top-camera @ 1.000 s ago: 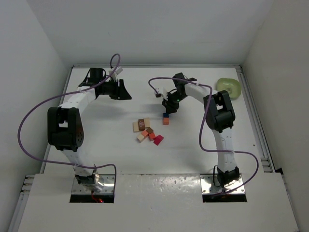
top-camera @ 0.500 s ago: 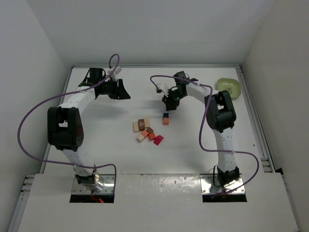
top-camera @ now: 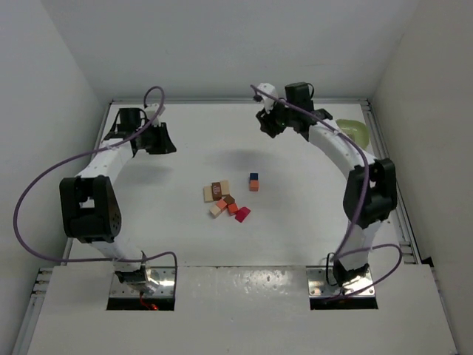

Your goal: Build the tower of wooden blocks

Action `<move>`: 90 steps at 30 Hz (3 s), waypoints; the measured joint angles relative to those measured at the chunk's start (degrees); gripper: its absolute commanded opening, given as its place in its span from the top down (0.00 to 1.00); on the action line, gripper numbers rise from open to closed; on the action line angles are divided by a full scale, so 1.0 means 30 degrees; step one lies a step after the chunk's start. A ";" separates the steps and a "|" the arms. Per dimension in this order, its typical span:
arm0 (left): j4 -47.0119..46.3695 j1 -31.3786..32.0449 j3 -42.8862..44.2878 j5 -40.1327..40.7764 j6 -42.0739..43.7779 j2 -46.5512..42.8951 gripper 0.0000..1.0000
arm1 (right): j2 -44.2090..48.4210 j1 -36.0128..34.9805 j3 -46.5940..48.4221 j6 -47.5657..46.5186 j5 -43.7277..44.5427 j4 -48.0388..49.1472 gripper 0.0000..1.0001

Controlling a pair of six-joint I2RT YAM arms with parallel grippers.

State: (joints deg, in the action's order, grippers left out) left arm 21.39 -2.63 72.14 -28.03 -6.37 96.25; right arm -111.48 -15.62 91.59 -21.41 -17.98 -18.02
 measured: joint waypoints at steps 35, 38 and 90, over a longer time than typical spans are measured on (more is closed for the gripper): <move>0.1078 -0.7249 -0.5566 -0.3177 0.0874 -0.5829 0.00 | -0.5683 -1.0040 0.2827 -0.6783 -0.5967 -0.4014 0.06; 0.1020 -0.7380 -0.5566 -0.3242 0.0831 -0.5799 0.00 | -0.6186 -0.9989 0.2871 -0.6870 -0.5610 -0.4211 0.05; 0.0401 -0.6455 -0.4816 -0.3978 0.1472 -0.5282 0.00 | 0.2594 -0.2667 -0.1275 -0.7708 -0.6441 -0.6499 0.48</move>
State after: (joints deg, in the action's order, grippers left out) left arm 22.59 -22.00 57.69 -39.97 -1.96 80.40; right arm -103.70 -23.62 87.77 -44.53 -37.30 -37.52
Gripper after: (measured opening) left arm 0.997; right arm 0.609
